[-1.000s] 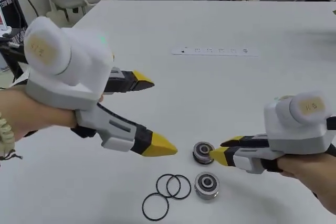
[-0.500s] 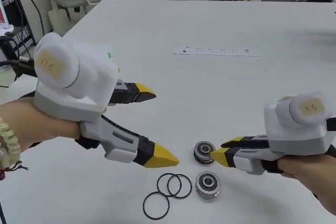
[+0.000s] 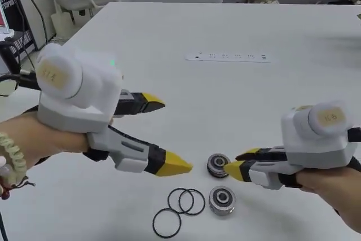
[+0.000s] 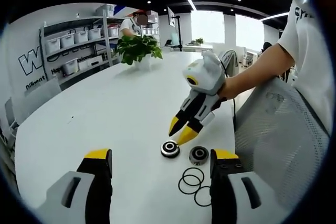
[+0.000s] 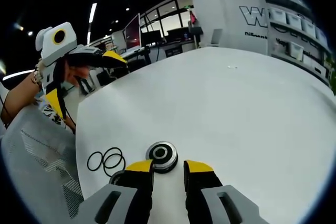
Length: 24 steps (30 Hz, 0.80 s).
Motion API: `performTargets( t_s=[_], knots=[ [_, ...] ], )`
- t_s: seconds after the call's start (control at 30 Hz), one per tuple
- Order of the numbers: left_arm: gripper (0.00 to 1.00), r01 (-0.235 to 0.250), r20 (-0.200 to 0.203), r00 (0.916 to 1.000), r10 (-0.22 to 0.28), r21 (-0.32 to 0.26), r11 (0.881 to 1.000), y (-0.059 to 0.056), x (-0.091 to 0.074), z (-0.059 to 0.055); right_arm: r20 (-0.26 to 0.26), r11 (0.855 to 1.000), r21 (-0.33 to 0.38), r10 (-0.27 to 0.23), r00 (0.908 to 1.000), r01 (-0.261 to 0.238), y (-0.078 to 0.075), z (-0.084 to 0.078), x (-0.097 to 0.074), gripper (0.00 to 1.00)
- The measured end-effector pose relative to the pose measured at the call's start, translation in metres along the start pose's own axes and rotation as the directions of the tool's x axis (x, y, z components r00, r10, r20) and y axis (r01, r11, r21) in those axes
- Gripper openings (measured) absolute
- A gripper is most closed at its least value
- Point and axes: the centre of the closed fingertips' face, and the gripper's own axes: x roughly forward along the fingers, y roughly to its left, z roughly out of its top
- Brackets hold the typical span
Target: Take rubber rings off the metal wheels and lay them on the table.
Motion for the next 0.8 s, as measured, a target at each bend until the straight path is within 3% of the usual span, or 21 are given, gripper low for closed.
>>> performTargets(
  t_s=[0.17,0.37,0.53,0.8],
  knots=[
    [0.67,-0.015,0.053,0.9985,0.017,-0.042,0.999,0.002,0.011,0.006,-0.012,1.0,-0.01,0.009,0.9999,-0.009,0.002,-0.003,0.002,0.21],
    [0.65,-0.003,0.048,0.9988,0.003,-0.012,1.0,-0.001,0.026,0.01,-0.021,1.0,-0.026,0.012,0.9997,-0.012,0.003,-0.005,0.003,0.21],
    [0.62,0.007,0.069,0.9976,-0.006,-0.004,1.0,-0.001,0.038,0.019,-0.018,1.0,-0.022,0.015,0.9997,-0.015,0.002,-0.005,0.003,0.21],
    [0.5,0.003,0.064,0.998,-0.002,-0.002,1.0,0.0,0.066,0.017,-0.024,0.999,-0.03,0.019,0.9995,-0.02,0.003,-0.006,0.003,0.22]
  ],
)
